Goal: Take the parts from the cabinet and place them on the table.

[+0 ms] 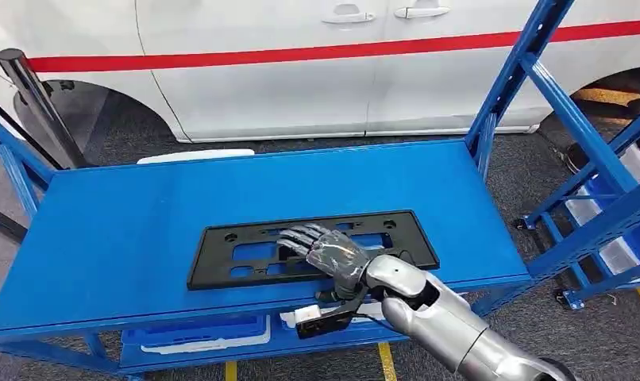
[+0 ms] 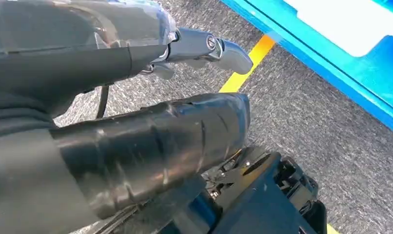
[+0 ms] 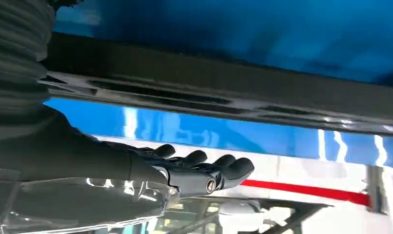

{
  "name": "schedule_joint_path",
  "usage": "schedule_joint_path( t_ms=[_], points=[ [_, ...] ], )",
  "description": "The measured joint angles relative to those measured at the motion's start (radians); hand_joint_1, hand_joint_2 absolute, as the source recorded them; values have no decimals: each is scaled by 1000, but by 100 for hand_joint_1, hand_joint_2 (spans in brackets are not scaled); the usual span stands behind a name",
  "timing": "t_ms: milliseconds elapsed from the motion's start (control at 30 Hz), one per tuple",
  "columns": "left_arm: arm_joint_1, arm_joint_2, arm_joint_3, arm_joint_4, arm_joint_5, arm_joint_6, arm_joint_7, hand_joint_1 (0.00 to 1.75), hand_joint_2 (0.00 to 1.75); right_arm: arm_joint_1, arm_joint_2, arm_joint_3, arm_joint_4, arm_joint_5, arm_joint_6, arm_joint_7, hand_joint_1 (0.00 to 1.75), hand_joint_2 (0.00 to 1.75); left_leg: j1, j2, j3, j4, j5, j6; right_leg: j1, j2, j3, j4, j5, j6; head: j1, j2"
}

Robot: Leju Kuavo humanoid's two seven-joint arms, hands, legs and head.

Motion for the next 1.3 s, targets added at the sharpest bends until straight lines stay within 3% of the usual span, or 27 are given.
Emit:
schedule_joint_path(
  t_ms=[600, 1133, 1233, 1300],
  points=[
    [6, 2, 6, 0, 2, 3, 3, 0, 0, -22, 1, 0, 55, 145, -110, 100, 0, 175, 0, 0, 0, 0, 0, 0, 0, 0, 0, 0, 0, 0, 0, 0],
    [7, 2, 7, 0, 1, 3, 6, 0, 0, -31, 1, 0, 98, 237, -117, 140, 0, 175, 0, 0, 3, 0, 0, 0, 0, 0, 3, 0, 0, 0, 0, 0],
    [8, 2, 7, 0, 2, 3, -1, 0, 0, -41, 2, -1, 116, 271, -119, 169, 21, 175, 0, 0, 4, 0, 0, 0, 0, 0, 3, 0, 0, 0, 0, 0],
    [10, 2, 8, 0, 3, 3, -5, 0, 0, -43, 2, -3, 130, 291, -129, 184, 21, 175, 0, 0, 5, 0, 0, 0, 0, 0, 4, 0, 0, 0, 0, 0]
  ],
)
